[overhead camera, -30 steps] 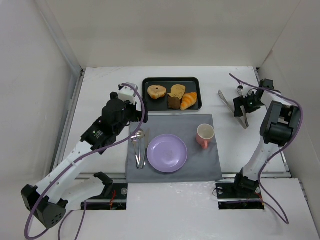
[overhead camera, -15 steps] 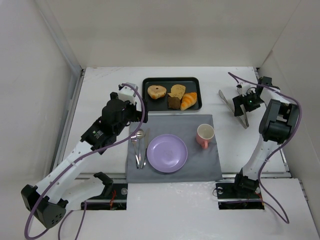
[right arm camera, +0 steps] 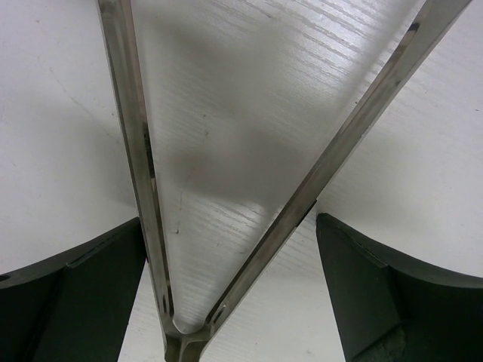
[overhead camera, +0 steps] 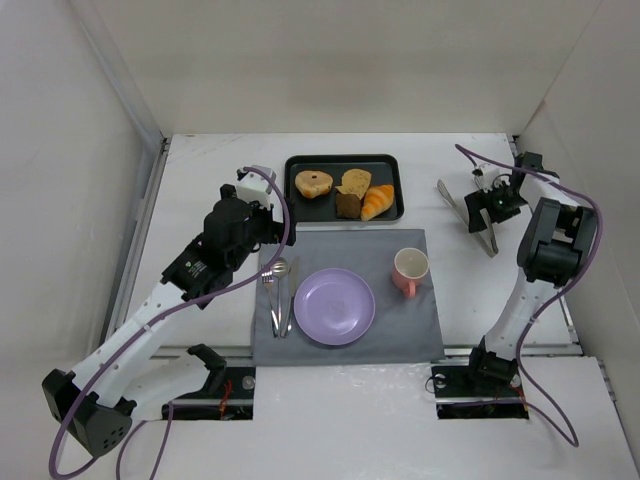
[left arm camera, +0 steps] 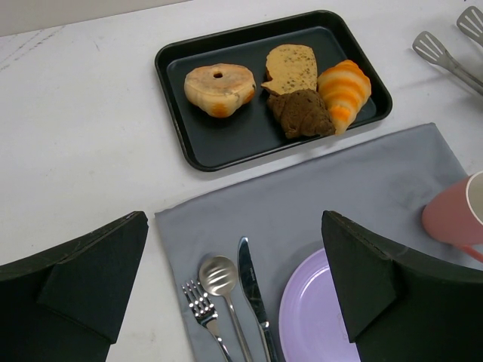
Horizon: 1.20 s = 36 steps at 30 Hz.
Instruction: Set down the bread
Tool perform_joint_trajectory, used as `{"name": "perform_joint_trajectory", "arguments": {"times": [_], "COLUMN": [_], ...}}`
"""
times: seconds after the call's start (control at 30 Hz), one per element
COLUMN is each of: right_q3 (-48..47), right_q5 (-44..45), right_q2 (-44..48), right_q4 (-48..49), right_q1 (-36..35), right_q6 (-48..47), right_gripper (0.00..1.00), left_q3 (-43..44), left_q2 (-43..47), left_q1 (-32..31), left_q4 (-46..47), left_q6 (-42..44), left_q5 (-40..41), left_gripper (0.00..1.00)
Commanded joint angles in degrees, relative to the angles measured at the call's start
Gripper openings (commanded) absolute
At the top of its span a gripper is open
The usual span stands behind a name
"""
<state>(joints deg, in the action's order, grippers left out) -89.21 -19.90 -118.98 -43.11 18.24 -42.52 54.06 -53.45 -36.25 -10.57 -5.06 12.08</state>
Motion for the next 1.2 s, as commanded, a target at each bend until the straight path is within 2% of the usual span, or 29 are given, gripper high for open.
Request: {"name": "perform_joint_trajectory", "arguments": {"times": [0.0,0.2,0.77,0.87,0.9,1.03,1.17], "right_q3": [0.0,2.63,6.33,6.33,6.33,6.33,7.38], "right_q5": [1.8,2.41,5.31,5.31,5.31,4.17,3.64], "right_q2": [-0.03,1.12,4.11,4.11,4.11,4.11,4.63], "right_q4": [0.57,1.71,6.46,6.99,6.99,6.99,6.99], "right_q1": [-0.4,-0.4,-1.54,-2.07,-2.07,-2.07,-2.07], "right_q6": [0.6,-2.73,-3.27,-3.27,-3.27,-2.74,-2.74], "right_gripper": [0.95,0.95,0.95,0.88,0.81,0.64,0.57], "left_q3": [2.01,2.01,2.01,2.01,2.01,2.01,2.01], "left_q2": [1.51,1.51,1.51,1.51,1.51,1.51,1.51], "left_q1": [0.21,0.21,0.21,0.21,0.21,0.21,0.21], "left_q4": [1.34,1.34,1.34,1.34,1.34,1.34,1.34], "left_q6": [-0.57,-0.57,-0.57,-0.57,-0.57,-0.57,-0.57], "left_q5": [0.32,0.84,1.37,1.37,1.37,1.37,1.9], "left_gripper": [1.0,1.0,1.0,1.0,1.0,1.0,1.0]}}
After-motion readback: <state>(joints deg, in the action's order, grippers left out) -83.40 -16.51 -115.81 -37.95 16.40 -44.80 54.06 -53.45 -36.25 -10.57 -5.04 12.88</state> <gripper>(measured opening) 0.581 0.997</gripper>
